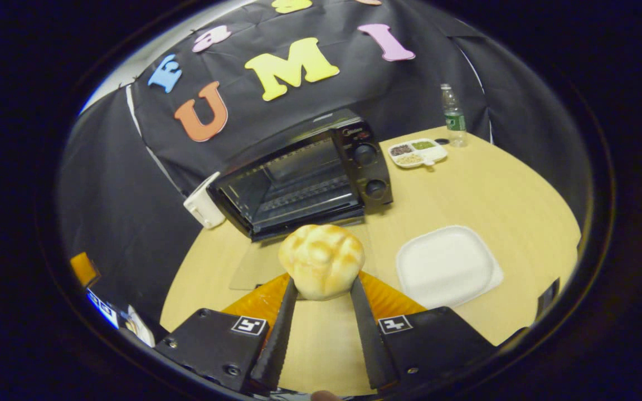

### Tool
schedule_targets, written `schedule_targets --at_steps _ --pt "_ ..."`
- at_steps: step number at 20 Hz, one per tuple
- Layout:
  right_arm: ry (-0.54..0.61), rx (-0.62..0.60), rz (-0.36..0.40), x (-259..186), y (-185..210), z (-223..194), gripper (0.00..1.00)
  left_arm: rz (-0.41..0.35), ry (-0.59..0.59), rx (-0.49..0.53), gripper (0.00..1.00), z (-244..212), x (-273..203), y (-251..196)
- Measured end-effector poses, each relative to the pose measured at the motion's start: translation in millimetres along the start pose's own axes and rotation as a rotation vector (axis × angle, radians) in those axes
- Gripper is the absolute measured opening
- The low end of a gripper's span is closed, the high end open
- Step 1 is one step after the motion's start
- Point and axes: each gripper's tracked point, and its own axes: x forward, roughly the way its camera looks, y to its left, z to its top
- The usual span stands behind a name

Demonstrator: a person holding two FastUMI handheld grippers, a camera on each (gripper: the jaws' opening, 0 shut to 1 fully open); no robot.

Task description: Open the electric oven with the left hand, put the food in, and close the electric oven.

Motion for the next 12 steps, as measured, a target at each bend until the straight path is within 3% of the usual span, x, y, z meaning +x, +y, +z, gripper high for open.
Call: schedule_targets --at_steps 4,12 --pt "-0.031 0.103 0.015 54.1 32.6 24.6 0.58 0.035 0.004 0.005 0.93 4.6 -11.2 19.9" --pt "-0.118 0.259 -0.059 158.7 39.4 73.8 0.58 0.083 0.069 -0.010 0.94 -11.2 -19.9 47.7"
